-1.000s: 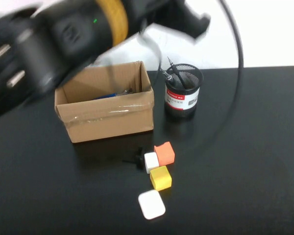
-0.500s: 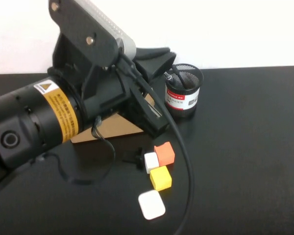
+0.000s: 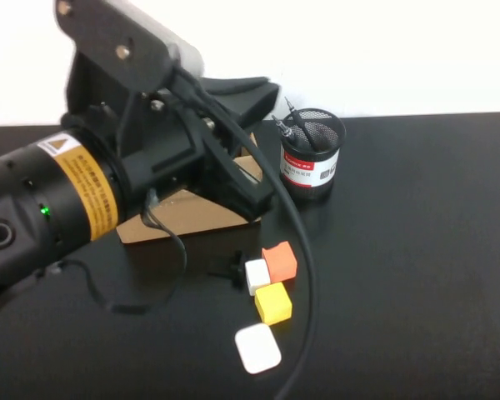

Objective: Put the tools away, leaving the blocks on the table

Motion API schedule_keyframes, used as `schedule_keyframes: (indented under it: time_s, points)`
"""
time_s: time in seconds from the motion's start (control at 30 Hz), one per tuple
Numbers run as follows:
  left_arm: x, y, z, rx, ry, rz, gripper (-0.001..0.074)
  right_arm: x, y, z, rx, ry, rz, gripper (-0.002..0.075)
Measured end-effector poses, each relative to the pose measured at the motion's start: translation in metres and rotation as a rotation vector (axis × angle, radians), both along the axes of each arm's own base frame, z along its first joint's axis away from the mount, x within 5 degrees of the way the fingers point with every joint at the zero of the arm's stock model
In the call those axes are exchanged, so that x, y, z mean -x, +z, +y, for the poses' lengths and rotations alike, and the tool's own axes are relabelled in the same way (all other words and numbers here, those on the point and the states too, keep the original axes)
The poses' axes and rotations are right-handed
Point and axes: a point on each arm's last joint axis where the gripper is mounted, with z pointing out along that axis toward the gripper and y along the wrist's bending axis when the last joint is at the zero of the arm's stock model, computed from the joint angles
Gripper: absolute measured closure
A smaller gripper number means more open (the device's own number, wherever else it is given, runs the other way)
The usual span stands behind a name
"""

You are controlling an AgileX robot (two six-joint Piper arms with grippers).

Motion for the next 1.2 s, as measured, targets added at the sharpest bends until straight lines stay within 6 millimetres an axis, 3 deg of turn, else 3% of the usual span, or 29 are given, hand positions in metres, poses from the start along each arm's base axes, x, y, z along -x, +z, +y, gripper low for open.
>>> schedule_keyframes:
  time_s: [0.23, 0.5, 0.67, 0.8, 0.97, 1.2]
  points:
    - [0.003, 0.007, 0.021, 0.018, 0.142, 0.07, 0.0736, 0.0, 0.0, 0.0, 0.0, 0.0, 0.0, 0.0735]
    - [0.023, 0.029, 0.086, -0.007, 0.445, 0.046, 0.0736, 0.0, 0.0, 0.0, 0.0, 0.0, 0.0, 0.0735]
    - [0.047, 0.032, 0.119, 0.025, 0.46, -0.09, 0.0737, 0.0, 0.0, 0.0, 0.0, 0.0, 0.0, 0.0735]
    - [0.07, 0.016, 0.135, -0.005, 0.395, -0.211, 0.0737, 0.0, 0.0, 0.0, 0.0, 0.0, 0.0, 0.0735]
    - [0.09, -0.023, 0.147, -0.066, 0.369, -0.247, 0.0738, 0.0, 0.0, 0.0, 0.0, 0.0, 0.0, 0.0735]
    - [0.121, -0.086, 0.165, 0.091, 0.404, -0.328, 0.0738, 0.0, 0.0, 0.0, 0.0, 0.0, 0.0, 0.0735]
